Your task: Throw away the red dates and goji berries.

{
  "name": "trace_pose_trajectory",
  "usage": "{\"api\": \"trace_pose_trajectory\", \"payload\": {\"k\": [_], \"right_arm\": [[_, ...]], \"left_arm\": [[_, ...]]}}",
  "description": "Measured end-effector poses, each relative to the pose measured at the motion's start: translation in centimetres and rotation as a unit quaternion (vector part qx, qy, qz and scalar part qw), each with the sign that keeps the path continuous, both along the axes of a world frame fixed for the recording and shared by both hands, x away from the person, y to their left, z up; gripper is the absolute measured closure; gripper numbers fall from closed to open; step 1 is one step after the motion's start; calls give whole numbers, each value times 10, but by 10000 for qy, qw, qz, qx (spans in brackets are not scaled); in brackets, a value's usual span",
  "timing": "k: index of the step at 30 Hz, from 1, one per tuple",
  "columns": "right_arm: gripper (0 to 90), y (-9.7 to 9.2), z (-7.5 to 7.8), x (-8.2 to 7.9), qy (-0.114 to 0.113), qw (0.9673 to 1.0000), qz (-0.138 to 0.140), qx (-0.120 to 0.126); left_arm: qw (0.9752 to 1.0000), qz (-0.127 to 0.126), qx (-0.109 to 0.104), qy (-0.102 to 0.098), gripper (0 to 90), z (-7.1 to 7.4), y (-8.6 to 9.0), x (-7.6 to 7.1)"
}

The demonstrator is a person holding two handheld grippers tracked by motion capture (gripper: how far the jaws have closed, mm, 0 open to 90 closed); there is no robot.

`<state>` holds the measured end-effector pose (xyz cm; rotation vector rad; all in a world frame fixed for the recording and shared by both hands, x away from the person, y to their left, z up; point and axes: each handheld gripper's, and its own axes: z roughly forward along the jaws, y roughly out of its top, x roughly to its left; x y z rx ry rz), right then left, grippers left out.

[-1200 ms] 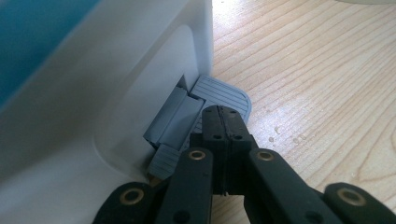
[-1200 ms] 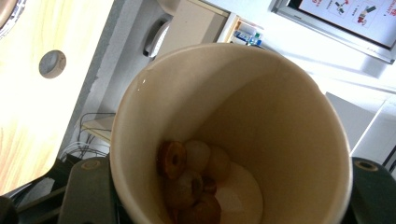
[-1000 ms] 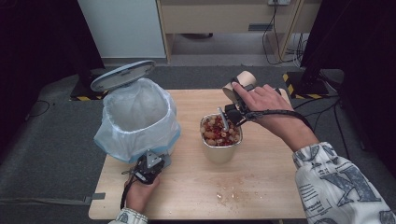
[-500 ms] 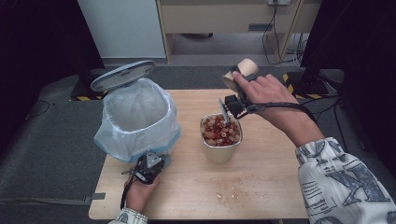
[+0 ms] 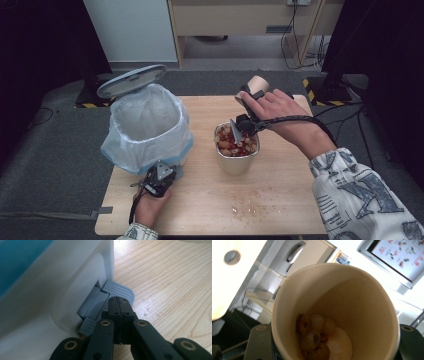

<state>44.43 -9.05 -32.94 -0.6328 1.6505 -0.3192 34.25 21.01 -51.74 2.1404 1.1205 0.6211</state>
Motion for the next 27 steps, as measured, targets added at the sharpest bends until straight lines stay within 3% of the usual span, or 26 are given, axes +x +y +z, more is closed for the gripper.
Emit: {"api": "trace_pose_trajectory", "payload": {"k": [2, 6, 8, 9, 11, 12, 15, 18, 19, 20, 21, 22, 23, 24, 26, 27], "right_arm": [[349, 0, 4, 1, -16, 9998, -31, 202], [349, -1, 2, 1, -1, 10000, -4, 29], [348, -2, 5, 1, -22, 9997, -21, 246], [349, -2, 6, 1, -50, 9997, -32, 229], [349, -4, 1, 0, 4, 10000, -12, -31], [349, -4, 0, -1, 1, 10000, -8, 1], [348, -6, 8, 1, -52, 9992, -15, 409], [349, -8, 5, 2, -66, 9990, -92, 433], [350, -7, -3, 2, -27, 9997, -112, 225], [352, -6, -16, 0, 83, 9994, -72, -336], [353, -7, -30, -2, 166, 9976, -78, -667], [352, -2, -32, -1, 116, 9943, 43, -1058], [352, -2, -32, -1, 116, 9943, 43, -1058], [351, -2, -26, 2, 145, 9995, -117, -246], [352, 0, -22, 3, 143, 9997, -100, -152], [352, 0, -27, 0, 174, 9989, -48, -424]], "left_arm": [[10000, -2, -6, -3, 892, 0, 0, 0], [10000, -3, -14, -1, 893, 0, 0, 0], [10000, 1, -12, 0, 892, 0, 0, 0], [10000, 0, 1, -3, 892, 0, 0, 0], [10000, 3, 2, -2, 892, 0, 0, 0], [10000, 3, 0, -2, 892, 0, 0, 0], [10000, 3, 0, -2, 893, 0, 0, 0], [10000, 2, -2, 1, 892, 0, 0, 0], [10000, 3, -8, 0, 893, 0, 0, 0], [10000, 0, -10, -2, 892, 0, 0, 0], [10000, 3, -7, -2, 893, 0, 0, 0], [10000, 2, -6, -1, 892, 0, 0, 0], [10000, 2, -6, -1, 892, 0, 0, 0], [10000, 0, -6, -3, 892, 0, 0, 0], [10000, -1, -14, -3, 893, 0, 0, 0], [10000, -3, -7, -3, 892, 0, 0, 0]]}}
